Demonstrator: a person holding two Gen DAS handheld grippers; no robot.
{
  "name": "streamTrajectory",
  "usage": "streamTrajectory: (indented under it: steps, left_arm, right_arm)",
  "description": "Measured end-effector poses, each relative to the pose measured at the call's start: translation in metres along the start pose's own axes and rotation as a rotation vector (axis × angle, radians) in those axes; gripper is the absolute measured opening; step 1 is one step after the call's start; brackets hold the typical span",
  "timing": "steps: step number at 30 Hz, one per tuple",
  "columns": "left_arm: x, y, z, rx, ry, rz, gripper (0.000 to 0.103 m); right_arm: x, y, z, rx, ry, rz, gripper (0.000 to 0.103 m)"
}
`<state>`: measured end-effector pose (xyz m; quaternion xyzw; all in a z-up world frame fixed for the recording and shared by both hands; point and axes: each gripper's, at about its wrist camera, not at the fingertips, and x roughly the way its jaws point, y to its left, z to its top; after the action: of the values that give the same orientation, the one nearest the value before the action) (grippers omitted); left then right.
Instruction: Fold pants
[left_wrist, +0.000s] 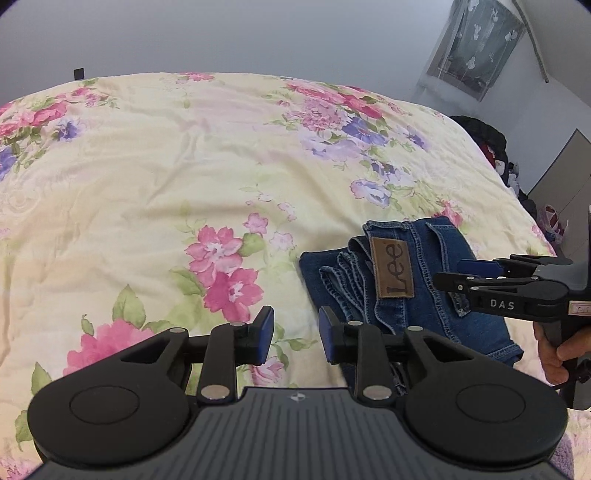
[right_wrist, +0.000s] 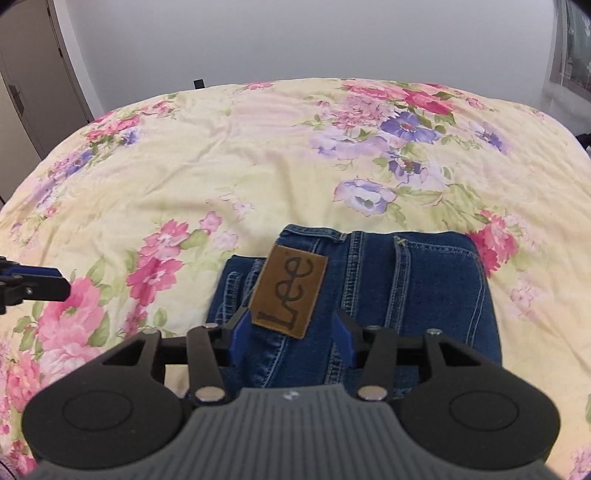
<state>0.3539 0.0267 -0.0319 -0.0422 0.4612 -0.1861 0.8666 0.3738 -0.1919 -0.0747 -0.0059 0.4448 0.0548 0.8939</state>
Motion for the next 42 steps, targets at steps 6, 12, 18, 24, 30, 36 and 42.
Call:
streamTrajectory:
  steps: [6,12,18,24,30,36,42]
  left_arm:
    - [0.015,-0.012,0.010,0.009,0.007,-0.061,0.032]
    - [0.038,-0.016,0.020,-0.047,0.012,-0.137,0.040]
    - [0.078,-0.017,0.024,-0.126,0.025,-0.217,0.046]
    - [0.121,-0.017,0.031,-0.227,0.012,-0.288,0.051]
    - [0.165,-0.022,0.039,-0.308,0.024,-0.364,0.051]
    - [0.196,-0.024,0.037,-0.352,0.048,-0.389,0.048]
    - [0.170,-0.046,0.035,-0.262,-0.058,-0.320,0.016]
  right_arm:
    - [0.002,-0.027,-0.003,-0.034,0.011,-0.025,0.022]
    - [0.018,-0.049,-0.015,-0.019,0.053,-0.007,0.018]
    - [0.040,-0.052,-0.038,-0.009,0.130,0.113,0.009]
    - [0.022,-0.076,-0.018,-0.012,0.027,0.062,0.004]
    - [0.032,-0.124,-0.012,0.075,0.016,0.036,0.003]
    - [0.049,-0.142,-0.024,0.158,0.023,0.100,0.003]
    - [0.052,-0.146,-0.029,0.183,0.012,0.116,0.003]
